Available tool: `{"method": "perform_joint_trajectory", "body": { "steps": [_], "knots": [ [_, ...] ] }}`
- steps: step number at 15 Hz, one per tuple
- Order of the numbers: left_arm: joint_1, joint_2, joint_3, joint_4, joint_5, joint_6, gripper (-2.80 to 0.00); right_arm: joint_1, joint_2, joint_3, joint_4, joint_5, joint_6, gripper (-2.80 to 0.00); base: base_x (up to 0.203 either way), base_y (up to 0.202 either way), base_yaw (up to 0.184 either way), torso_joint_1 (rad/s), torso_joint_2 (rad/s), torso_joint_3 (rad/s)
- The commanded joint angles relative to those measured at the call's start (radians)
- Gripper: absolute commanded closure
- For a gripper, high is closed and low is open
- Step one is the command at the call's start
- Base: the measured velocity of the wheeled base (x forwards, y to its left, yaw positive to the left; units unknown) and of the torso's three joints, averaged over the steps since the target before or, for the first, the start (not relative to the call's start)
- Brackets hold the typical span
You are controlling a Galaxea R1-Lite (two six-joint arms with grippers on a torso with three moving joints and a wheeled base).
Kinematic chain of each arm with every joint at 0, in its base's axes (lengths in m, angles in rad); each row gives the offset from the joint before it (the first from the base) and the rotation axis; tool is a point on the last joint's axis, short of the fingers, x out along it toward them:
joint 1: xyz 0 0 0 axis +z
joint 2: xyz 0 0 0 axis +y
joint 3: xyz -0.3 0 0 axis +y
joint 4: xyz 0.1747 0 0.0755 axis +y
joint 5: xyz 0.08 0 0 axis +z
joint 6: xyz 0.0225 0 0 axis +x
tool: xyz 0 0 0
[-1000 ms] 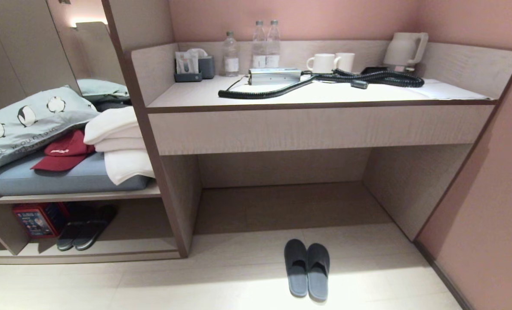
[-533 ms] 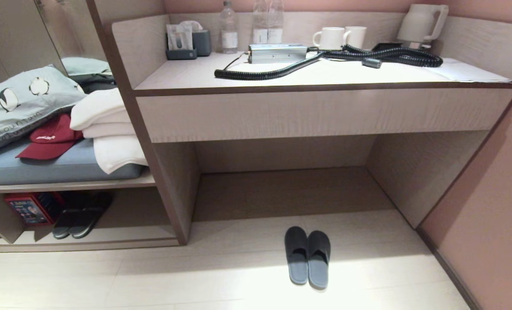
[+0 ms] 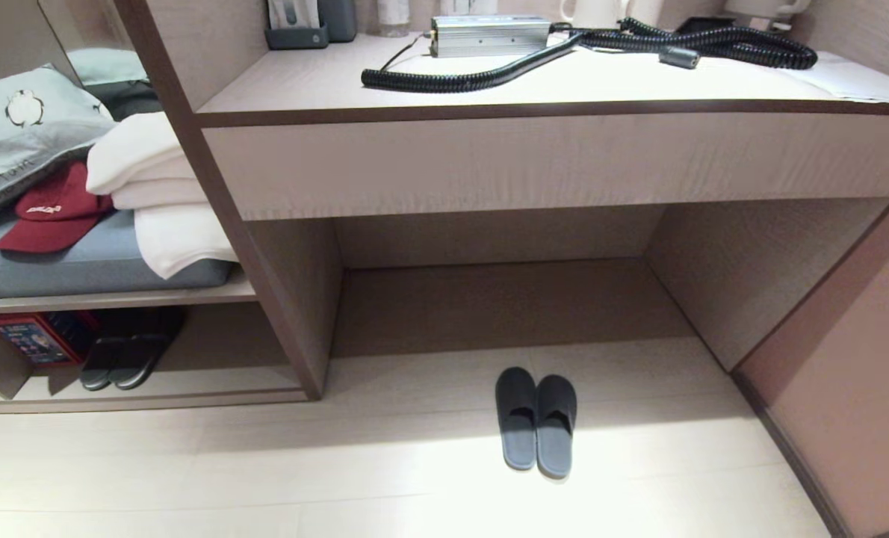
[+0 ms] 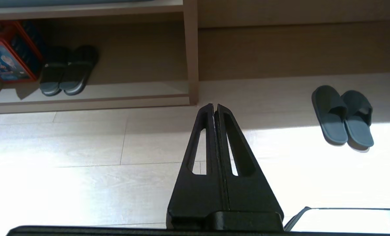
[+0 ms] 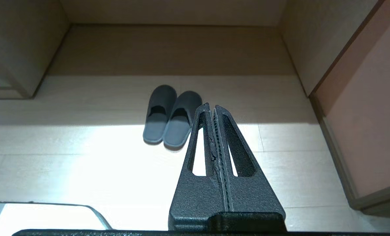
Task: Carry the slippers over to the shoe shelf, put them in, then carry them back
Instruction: Pick up the slippers on the floor
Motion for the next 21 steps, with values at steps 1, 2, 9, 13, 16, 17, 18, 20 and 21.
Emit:
{"method": "perform_joint_trajectory", "body": {
  "steps": [1, 2, 9, 13, 16, 17, 18, 20, 21],
  "knots": [
    [0.000, 0.000, 0.002, 0.000, 0.000, 0.000, 0.00, 0.000, -0.002, 0.000, 0.000, 0.001, -0.001, 0.00, 0.000, 0.000, 0.000, -0.001, 0.00, -0.209],
    [0.000, 0.000, 0.002, 0.000, 0.000, 0.000, 0.00, 0.000, -0.002, 0.000, 0.000, 0.001, -0.002, 0.00, 0.000, 0.000, 0.000, 0.005, 0.00, -0.195],
    [0.000, 0.000, 0.002, 0.000, 0.000, 0.000, 0.00, 0.000, -0.002, 0.000, 0.000, 0.004, -0.013, 0.00, 0.000, 0.000, 0.000, 0.004, 0.00, -0.197],
    [0.000, 0.000, 0.002, 0.000, 0.000, 0.000, 0.00, 0.000, -0.002, 0.000, 0.000, 0.002, -0.013, 0.00, 0.000, 0.000, 0.000, 0.001, 0.00, -0.199],
    [0.000, 0.000, 0.002, 0.000, 0.000, 0.000, 0.00, 0.000, -0.002, 0.000, 0.000, 0.002, -0.013, 0.00, 0.000, 0.000, 0.000, 0.003, 0.00, -0.198],
    [0.000, 0.000, 0.002, 0.000, 0.000, 0.000, 0.00, 0.000, -0.002, 0.000, 0.000, 0.004, -0.013, 0.00, 0.000, 0.000, 0.000, 0.000, 0.00, -0.200],
    [0.000, 0.000, 0.002, 0.000, 0.000, 0.000, 0.00, 0.000, -0.002, 0.000, 0.000, 0.004, -0.013, 0.00, 0.000, 0.000, 0.000, -0.003, 0.00, -0.207],
    [0.000, 0.000, 0.002, 0.000, 0.000, 0.000, 0.00, 0.000, -0.002, 0.000, 0.000, 0.001, -0.011, 0.00, 0.000, 0.000, 0.000, 0.003, 0.00, -0.198],
    [0.000, 0.000, 0.002, 0.000, 0.000, 0.000, 0.00, 0.000, -0.002, 0.000, 0.000, 0.001, -0.011, 0.00, 0.000, 0.000, 0.000, 0.002, 0.00, -0.201]
  ]
}}
